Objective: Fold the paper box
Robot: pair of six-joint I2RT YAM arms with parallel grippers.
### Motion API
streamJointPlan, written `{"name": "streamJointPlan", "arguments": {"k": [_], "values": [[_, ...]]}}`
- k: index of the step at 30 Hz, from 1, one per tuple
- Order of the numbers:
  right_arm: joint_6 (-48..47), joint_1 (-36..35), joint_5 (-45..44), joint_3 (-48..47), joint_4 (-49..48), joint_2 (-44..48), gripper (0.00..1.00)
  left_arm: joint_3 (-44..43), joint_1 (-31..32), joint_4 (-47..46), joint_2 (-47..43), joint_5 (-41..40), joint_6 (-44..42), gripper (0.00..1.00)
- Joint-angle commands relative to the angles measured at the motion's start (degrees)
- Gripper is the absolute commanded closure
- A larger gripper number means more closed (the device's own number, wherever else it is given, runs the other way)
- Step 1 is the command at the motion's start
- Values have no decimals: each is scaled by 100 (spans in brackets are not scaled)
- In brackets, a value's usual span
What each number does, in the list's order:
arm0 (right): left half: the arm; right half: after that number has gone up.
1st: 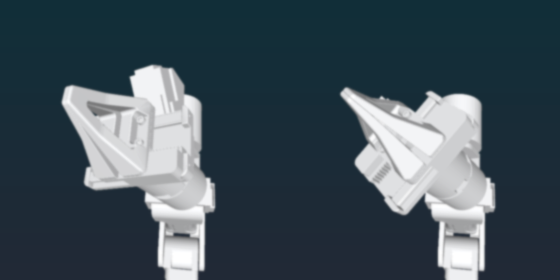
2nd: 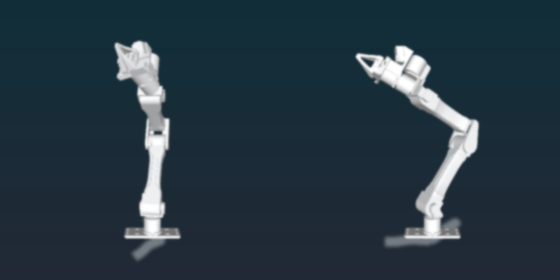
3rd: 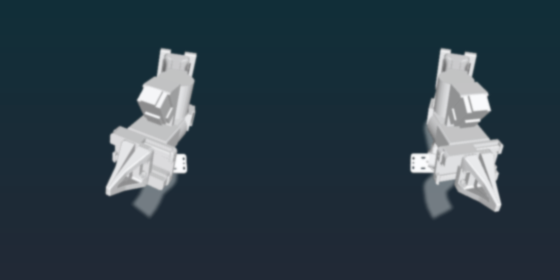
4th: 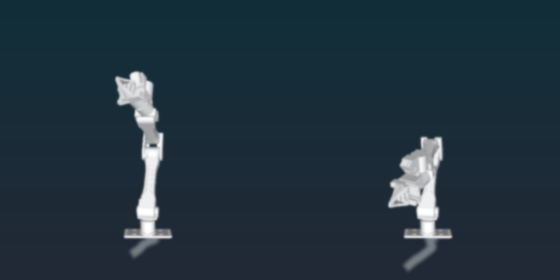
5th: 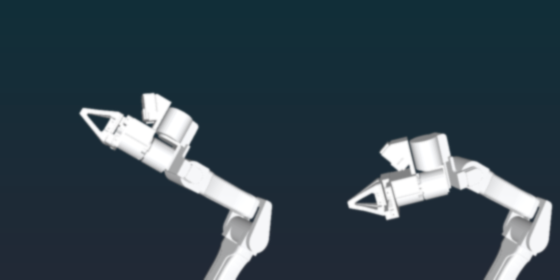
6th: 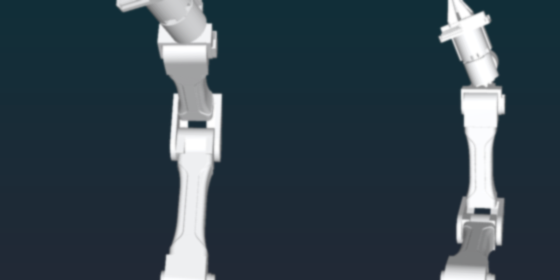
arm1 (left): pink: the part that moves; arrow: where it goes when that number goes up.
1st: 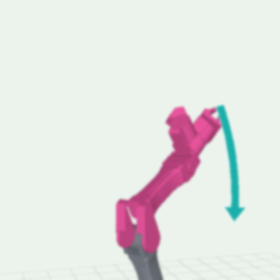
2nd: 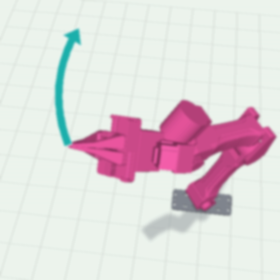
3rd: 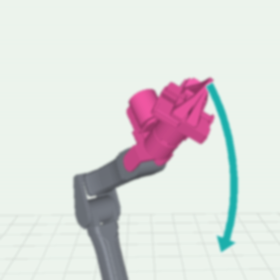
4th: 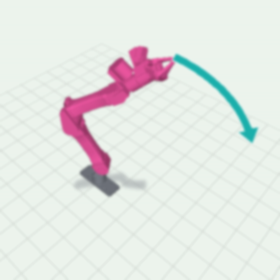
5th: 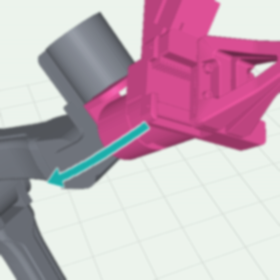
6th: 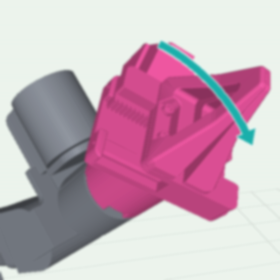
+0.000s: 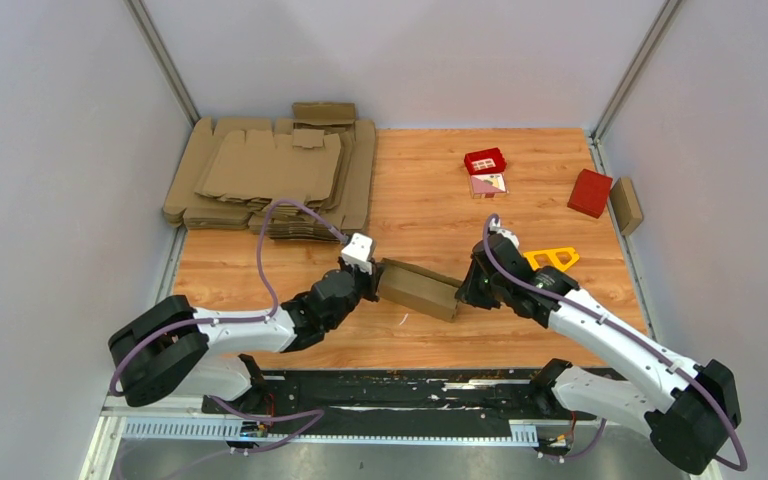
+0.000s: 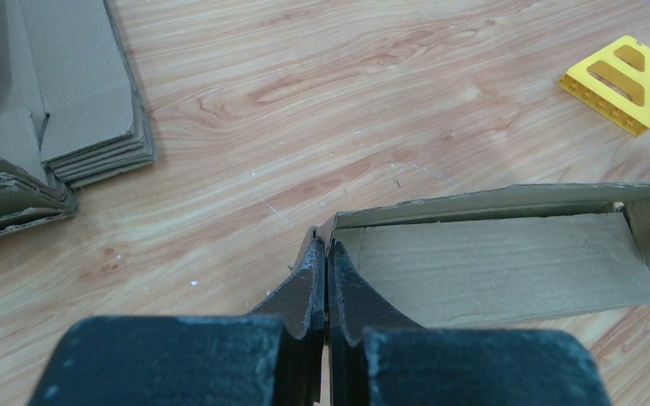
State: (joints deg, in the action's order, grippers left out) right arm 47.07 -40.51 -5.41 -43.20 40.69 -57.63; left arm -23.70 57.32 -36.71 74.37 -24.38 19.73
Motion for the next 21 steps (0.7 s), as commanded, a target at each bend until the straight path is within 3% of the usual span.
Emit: {"name": "streamJointPlan", "arguments": {"k": [1, 13, 21], "values": [[250, -11, 272, 145, -173, -196, 100, 256, 86, 254, 153, 80, 111, 100], [47, -10, -173, -50, 497, 16, 100, 536, 84, 107, -22, 78, 22, 100], [56, -10, -3, -122, 613, -51, 100, 415, 86, 251, 37, 91, -48, 100]]}}
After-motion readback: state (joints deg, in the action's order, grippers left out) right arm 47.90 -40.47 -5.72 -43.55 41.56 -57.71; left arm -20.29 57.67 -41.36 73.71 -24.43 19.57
